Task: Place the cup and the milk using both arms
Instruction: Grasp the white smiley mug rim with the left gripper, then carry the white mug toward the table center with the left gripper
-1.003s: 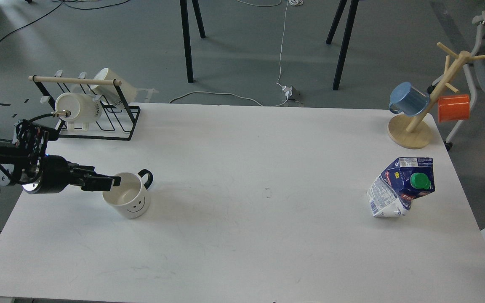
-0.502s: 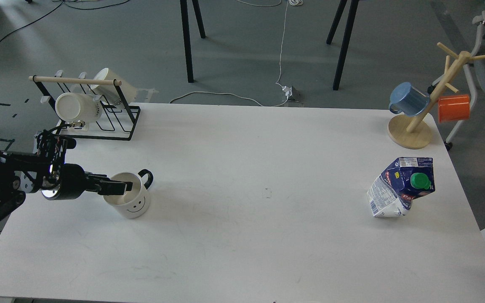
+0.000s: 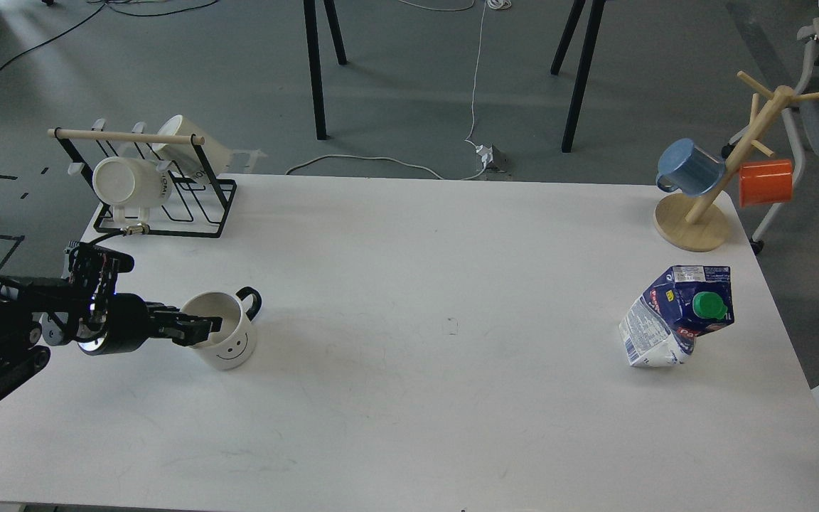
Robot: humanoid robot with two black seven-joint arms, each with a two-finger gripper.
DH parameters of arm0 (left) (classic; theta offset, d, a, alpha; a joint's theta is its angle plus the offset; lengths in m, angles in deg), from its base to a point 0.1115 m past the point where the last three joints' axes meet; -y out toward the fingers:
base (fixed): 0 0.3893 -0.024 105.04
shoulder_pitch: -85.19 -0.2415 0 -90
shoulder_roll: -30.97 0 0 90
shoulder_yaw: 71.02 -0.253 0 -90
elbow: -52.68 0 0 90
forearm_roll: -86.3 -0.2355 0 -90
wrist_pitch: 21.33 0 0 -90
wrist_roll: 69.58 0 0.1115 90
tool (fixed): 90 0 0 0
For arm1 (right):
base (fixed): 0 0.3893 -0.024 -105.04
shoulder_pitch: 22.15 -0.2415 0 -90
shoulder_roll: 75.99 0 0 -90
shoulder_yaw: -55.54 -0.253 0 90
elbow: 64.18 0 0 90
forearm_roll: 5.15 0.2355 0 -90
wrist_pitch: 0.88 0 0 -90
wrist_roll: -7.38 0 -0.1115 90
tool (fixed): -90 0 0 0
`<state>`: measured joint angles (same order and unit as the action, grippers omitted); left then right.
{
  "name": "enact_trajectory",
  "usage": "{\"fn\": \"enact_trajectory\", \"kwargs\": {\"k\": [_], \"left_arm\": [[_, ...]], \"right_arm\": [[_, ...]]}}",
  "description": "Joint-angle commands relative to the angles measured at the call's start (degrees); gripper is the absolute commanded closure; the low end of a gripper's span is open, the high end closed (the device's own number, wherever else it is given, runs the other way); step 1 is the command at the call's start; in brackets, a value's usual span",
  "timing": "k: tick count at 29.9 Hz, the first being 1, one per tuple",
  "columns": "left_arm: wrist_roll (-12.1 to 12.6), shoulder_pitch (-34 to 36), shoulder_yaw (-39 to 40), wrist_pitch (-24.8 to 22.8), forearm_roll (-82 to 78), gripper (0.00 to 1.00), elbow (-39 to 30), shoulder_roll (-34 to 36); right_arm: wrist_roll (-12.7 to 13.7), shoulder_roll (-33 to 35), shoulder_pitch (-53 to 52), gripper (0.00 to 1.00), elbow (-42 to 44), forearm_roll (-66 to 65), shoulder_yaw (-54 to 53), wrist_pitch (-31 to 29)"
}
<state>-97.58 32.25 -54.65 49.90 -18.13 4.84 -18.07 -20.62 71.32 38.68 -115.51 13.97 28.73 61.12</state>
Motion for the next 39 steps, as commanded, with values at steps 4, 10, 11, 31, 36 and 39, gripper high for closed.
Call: {"fn": "enact_trajectory", "kwargs": {"k": [4, 10, 11, 31, 36, 39], "left_arm": [[-0.01, 0.12, -0.03, 0.05, -0.16, 0.98, -1.11, 0.08], [-0.01, 3.18, 1.47, -1.00, 0.54, 0.98, -6.39, -0.09], [-0.01, 4.15, 1.82, -1.96, 0.80, 0.98, -6.48, -0.44], [-0.01, 6.18, 2.61, -5.75, 2.39, 0.91, 2.04, -24.44], [-0.01, 6.10, 2.00, -5.84, 2.47, 0.83, 2.57, -24.44], [-0.01, 6.10, 1.91, -6.01, 2.56, 0.77, 2.57, -24.44]], "right_arm": [[0.00, -0.01, 0.52, 0.04, 0.09, -0.05, 0.00, 0.00], [0.00, -0.01, 0.78, 0.04, 0.09, 0.21, -0.08, 0.00], [0.00, -0.01, 0.78, 0.04, 0.09, 0.65, -0.09, 0.00], [0.00, -0.10, 1.40, 0.04, 4.13, 7.86, -3.95, 0.00], [0.00, -0.36, 1.40, 0.04, 4.13, 7.86, -3.87, 0.00], [0.00, -0.45, 1.48, 0.04, 4.13, 7.86, -3.78, 0.00]]}}
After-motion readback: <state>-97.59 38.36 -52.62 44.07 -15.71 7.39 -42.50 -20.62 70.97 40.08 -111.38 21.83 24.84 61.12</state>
